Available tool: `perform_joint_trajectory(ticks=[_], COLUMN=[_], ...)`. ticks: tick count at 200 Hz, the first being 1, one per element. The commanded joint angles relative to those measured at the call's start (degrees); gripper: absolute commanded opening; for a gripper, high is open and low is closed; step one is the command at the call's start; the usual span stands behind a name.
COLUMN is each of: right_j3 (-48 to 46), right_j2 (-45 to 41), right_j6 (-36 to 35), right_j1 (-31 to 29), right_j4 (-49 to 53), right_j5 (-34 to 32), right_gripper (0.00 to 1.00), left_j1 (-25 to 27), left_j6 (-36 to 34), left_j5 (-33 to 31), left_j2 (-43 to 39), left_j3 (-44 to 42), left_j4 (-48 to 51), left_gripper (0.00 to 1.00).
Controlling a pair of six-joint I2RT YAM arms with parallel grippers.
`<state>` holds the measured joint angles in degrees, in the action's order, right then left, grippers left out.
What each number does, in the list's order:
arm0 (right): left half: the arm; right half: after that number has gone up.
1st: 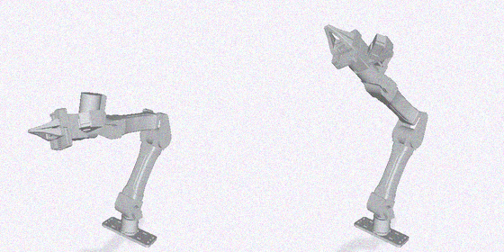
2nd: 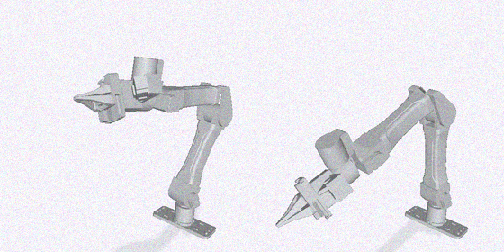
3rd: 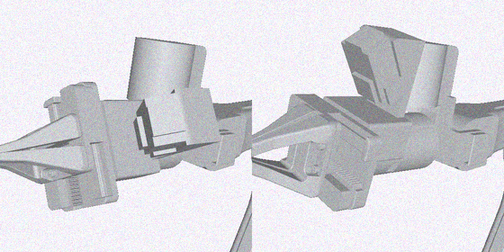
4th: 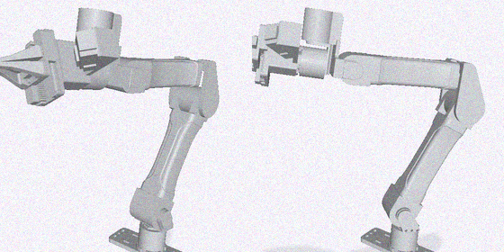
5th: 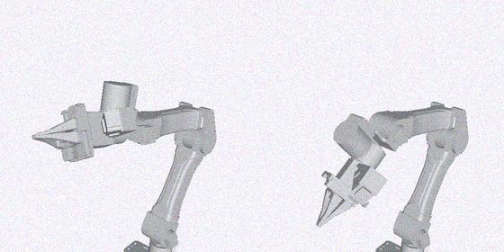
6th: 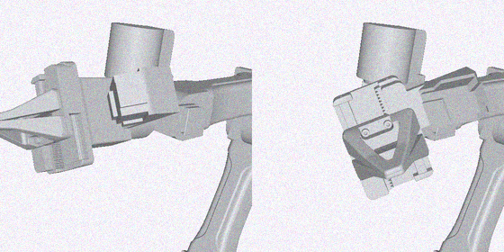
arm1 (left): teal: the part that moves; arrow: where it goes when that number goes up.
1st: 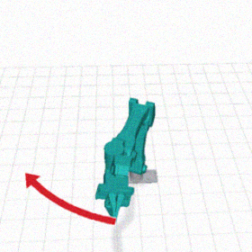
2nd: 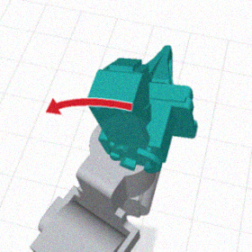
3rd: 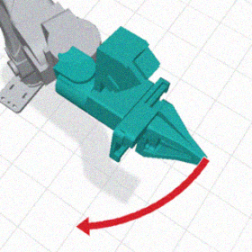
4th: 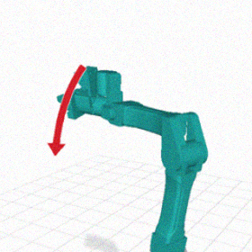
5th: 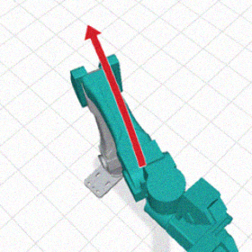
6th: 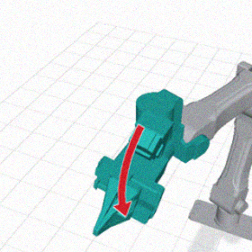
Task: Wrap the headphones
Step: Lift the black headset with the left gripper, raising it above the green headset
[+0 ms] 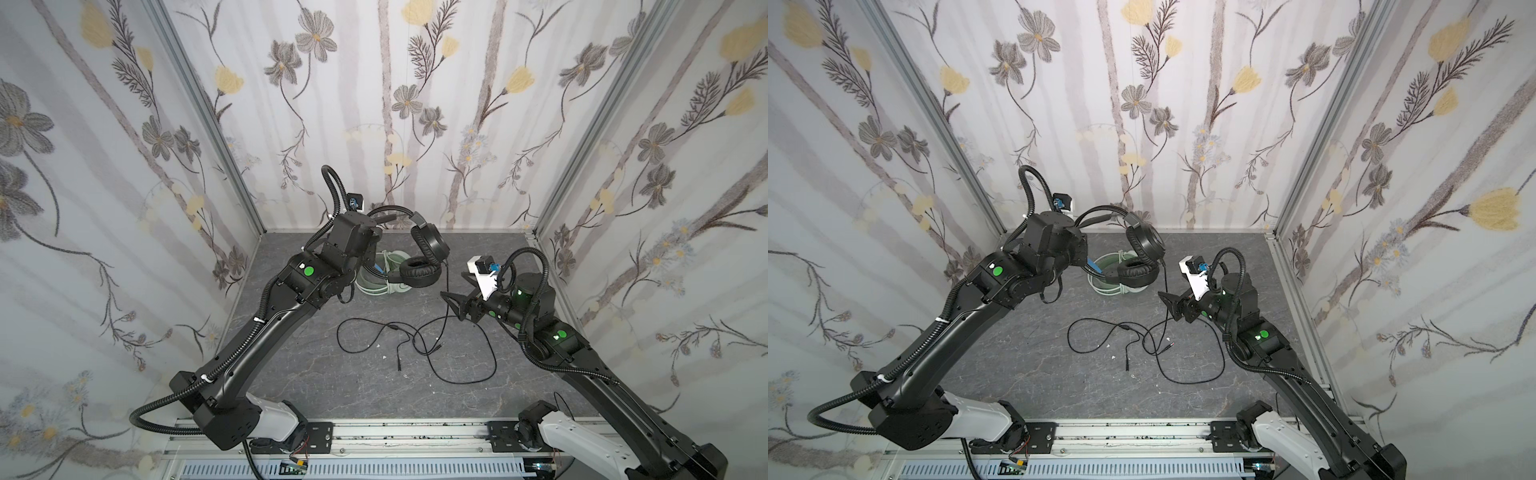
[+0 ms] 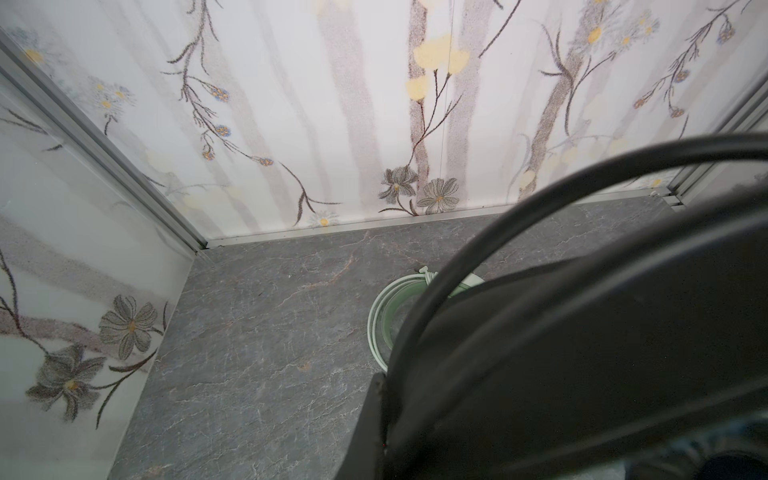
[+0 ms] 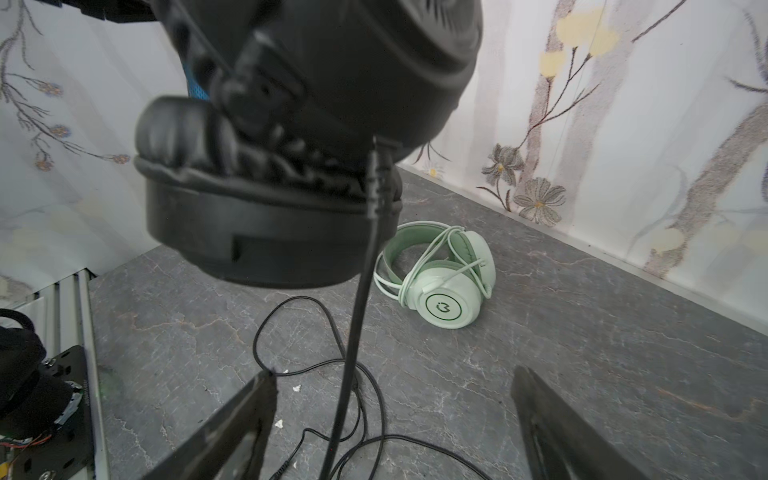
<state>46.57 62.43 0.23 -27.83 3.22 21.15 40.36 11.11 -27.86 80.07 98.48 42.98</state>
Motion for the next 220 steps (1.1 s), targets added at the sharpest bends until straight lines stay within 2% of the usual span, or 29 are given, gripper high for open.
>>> perform_joint_trajectory(ticks=[1,50,91,165,207,220], right_j3=[-1.9,-5.5,-6.7,-6.8,-7.4,-6.8], right_j2=[0.8,4.2,6.8,10.8,10.4,10.2], right_j6=[2.7,4.9,9.5,13.5,14.7,14.4], right_j1=[0.0,0.0,0.1,0.1,0.1,0.1], right_j4=[-7.5,-11.5,-18.4,-23.5,-25.3,-24.8], right_j5=[4.4,6.8,10.5,15.8,17.3,17.9], right_gripper=[0.86,0.8,0.8,0.77,0.6,0.5], left_j1=[-1.0,-3.2,-3.8,-5.4,-6.1,-6.3], left_j6=[4.5,7.2,8.5,9.4,10.0,10.0], left_j5=[2.5,6.9,9.0,13.1,15.7,15.9], left_j2=[-1.4,-3.1,-4.3,-5.2,-3.8,-3.8], left_j3=[1.4,2.3,3.3,7.8,11.8,12.0], left_j4=[-2.6,-3.3,-4.0,-4.9,-4.6,-4.6], left_gripper=[0.0,0.0,0.0,0.0,0.0,0.0])
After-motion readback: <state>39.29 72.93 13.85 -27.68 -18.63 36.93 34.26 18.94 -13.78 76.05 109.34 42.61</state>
